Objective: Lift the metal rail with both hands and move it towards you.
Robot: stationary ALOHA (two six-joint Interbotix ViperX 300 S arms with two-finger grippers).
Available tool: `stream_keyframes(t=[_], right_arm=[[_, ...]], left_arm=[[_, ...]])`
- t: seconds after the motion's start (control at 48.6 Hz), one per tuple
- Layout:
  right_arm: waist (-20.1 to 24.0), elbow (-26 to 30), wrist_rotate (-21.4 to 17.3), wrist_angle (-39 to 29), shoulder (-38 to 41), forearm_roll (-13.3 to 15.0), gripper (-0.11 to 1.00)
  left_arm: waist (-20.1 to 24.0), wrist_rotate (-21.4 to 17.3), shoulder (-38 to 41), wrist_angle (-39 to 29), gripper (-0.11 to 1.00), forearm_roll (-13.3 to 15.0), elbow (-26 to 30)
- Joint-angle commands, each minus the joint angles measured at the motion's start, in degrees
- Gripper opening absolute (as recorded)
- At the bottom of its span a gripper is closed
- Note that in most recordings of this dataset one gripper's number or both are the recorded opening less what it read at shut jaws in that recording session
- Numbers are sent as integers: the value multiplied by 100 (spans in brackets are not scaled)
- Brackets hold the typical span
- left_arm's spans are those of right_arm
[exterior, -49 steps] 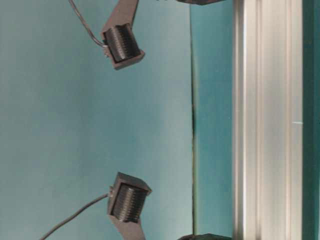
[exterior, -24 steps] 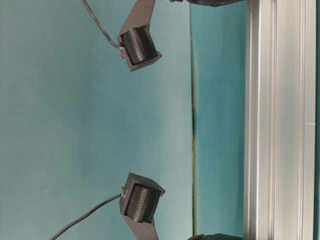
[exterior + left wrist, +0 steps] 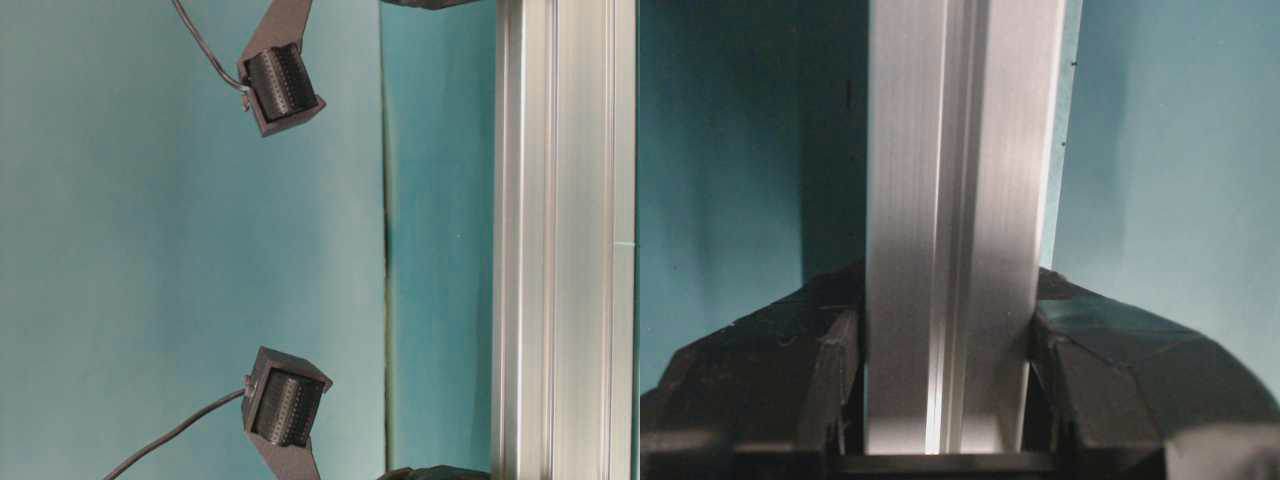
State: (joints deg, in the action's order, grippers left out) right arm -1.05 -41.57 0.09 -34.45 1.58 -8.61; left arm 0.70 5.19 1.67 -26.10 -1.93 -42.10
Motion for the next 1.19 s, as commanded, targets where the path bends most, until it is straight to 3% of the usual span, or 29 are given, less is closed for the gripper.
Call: stream_keyframes(t=[0.0, 0.802, 0.843, 1.008, 1.07, 1.173], right_arm=[[62, 26, -53, 105, 53, -62, 37], [62, 0, -105, 229, 79, -105, 37], [62, 0, -105, 220, 79, -114, 37], [53, 9, -114, 105, 79, -272, 41], [53, 0, -114, 53, 79, -413, 57], [70, -26, -114, 44, 70, -466, 85]], left_arm=[[62, 378, -53, 88, 29, 26, 26], [62, 369, -70, 193, 30, 26, -18], [62, 369, -70, 193, 35, 26, -26], [62, 316, -79, 141, 79, 26, -35], [53, 308, -79, 141, 88, 26, -44], [44, 299, -79, 141, 88, 26, -44]])
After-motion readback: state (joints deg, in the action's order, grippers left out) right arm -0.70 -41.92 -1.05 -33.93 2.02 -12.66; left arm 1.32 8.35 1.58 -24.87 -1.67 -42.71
